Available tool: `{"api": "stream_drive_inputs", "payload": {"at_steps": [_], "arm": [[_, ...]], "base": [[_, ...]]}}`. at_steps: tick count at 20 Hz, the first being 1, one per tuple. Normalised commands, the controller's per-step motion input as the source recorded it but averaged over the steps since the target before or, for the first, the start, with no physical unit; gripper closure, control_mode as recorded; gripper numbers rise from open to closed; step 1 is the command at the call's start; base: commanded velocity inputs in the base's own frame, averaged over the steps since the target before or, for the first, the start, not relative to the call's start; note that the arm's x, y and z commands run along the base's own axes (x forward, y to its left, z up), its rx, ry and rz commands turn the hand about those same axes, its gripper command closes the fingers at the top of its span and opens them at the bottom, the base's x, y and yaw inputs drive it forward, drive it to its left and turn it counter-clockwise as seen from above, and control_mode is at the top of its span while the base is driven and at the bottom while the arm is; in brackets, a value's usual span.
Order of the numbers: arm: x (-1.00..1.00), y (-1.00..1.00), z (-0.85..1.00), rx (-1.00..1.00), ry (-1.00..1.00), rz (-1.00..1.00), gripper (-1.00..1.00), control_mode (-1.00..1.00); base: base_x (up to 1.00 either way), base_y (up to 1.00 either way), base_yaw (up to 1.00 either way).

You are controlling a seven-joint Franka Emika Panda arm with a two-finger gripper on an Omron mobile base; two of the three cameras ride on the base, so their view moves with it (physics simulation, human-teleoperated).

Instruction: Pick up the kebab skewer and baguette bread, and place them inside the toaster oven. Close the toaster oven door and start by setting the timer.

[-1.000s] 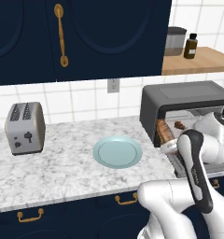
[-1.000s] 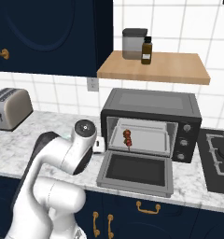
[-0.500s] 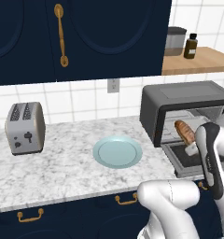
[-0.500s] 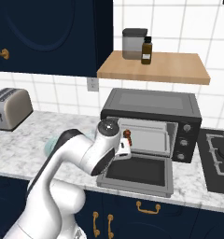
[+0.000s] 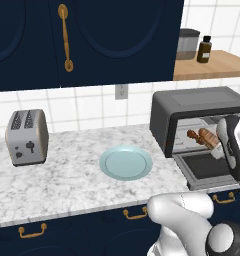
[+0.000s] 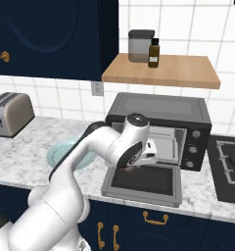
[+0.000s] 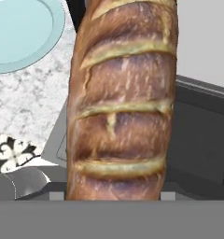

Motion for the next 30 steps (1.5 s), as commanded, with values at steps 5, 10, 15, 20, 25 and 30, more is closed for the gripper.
{"api": "stream_drive_inputs", "payload": {"at_steps": [5, 10, 15, 20, 25, 30], "arm": [[0.42, -0.62, 0.02, 0.0, 0.19, 0.0, 1.0, -1.0], [0.11, -0.48, -0.01, 0.03, 0.0, 0.0, 1.0, -1.0], [0.6, -0.1, -0.11, 0.0, -0.01, 0.0, 1.0, -1.0], [0.54, 0.0, -0.36, -0.01, 0.0, -0.01, 1.0, -1.0], [0.31, -0.02, -0.28, -0.04, -0.02, 0.0, 1.0, -1.0], [0.43, -0.24, -0.28, -0.01, 0.0, 0.0, 1.0, -1.0]], "base": [[0.0, 0.0, 0.0], [0.0, 0.0, 0.0], [0.0, 0.0, 0.0], [0.0, 0.0, 0.0], [0.0, 0.0, 0.0], [0.0, 0.0, 0.0]]}}
